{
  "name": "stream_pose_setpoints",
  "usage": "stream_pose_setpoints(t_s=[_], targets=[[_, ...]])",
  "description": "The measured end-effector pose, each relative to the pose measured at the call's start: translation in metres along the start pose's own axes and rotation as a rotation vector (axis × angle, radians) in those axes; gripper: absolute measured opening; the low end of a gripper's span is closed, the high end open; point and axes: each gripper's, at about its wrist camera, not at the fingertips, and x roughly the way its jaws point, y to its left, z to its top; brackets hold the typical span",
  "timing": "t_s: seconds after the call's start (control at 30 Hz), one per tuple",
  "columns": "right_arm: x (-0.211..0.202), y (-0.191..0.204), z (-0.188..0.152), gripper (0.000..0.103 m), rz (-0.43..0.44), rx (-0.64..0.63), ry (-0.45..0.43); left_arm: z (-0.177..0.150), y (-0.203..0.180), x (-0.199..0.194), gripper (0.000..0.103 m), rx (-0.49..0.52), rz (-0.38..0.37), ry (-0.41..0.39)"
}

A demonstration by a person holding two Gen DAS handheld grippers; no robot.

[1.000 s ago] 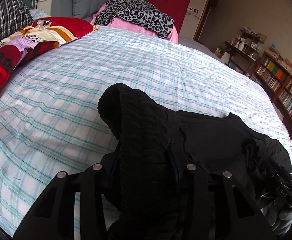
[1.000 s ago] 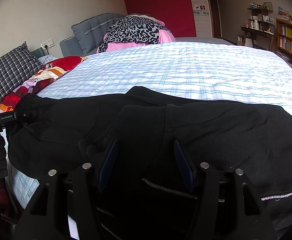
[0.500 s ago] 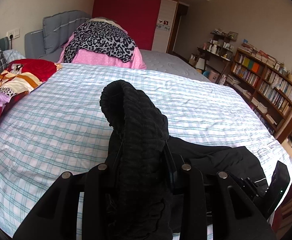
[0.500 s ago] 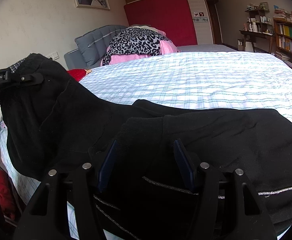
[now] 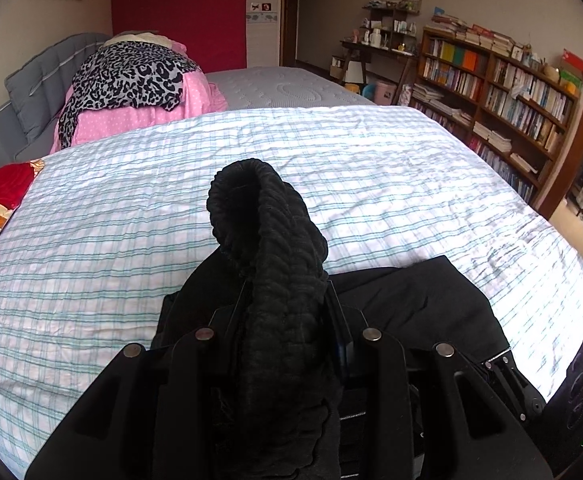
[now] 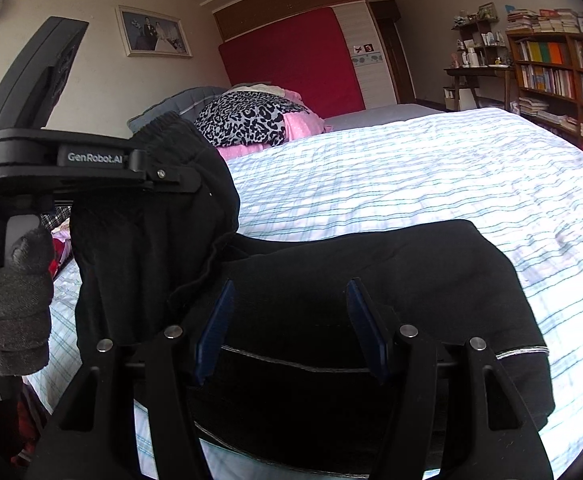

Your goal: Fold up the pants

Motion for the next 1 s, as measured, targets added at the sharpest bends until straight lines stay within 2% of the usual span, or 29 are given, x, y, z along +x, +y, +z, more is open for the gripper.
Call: stream_pose_setpoints(t_s=[0.1,0.2,0.4,0.5,0.53,0.57,0.63,0.8,1.0], targets=[[-0.011,-0.02,-0.001,0.06,-0.031,0.036,-0.018,0.001,-0.023,0.022,0.033,0.022,0.007,0.037],[-0.022,-0.038,-0.003,0.06,-0.055,0.069,-0.032,0.003,-0.046,0.04,0.03,0.045,-0.016,0.064],[-0.036,-0.063,-0.011,0.06,-0.076,0.115,-0.04,-0.001,-0.08,0.062,0.03,0.105,0.0,0.088],[-0.041,-0.069,-0.014,0.06,-0.074,0.12,-0.04,-0.001,-0.086,0.069,0.034,0.103,-0.06,0.113],[-0.042,-0.07,-0.015,0.06,-0.072,0.121,-0.039,-0.002,-0.088,0.069,0.041,0.102,-0.082,0.122],[-0.043,-0.071,-0.016,0.06,-0.07,0.121,-0.039,-0.002,-0.091,0.069,0.055,0.106,-0.094,0.123],[-0.044,-0.073,-0.015,0.06,-0.065,0.12,-0.037,-0.002,-0.097,0.065,0.068,0.129,-0.106,0.109],[-0.045,-0.074,-0.017,0.06,-0.059,0.127,-0.033,0.002,-0.093,0.05,0.071,0.138,-0.15,0.09],[-0.037,-0.069,-0.008,0.06,-0.034,0.14,-0.025,0.013,-0.048,0.02,0.077,0.057,-0.132,0.017]])
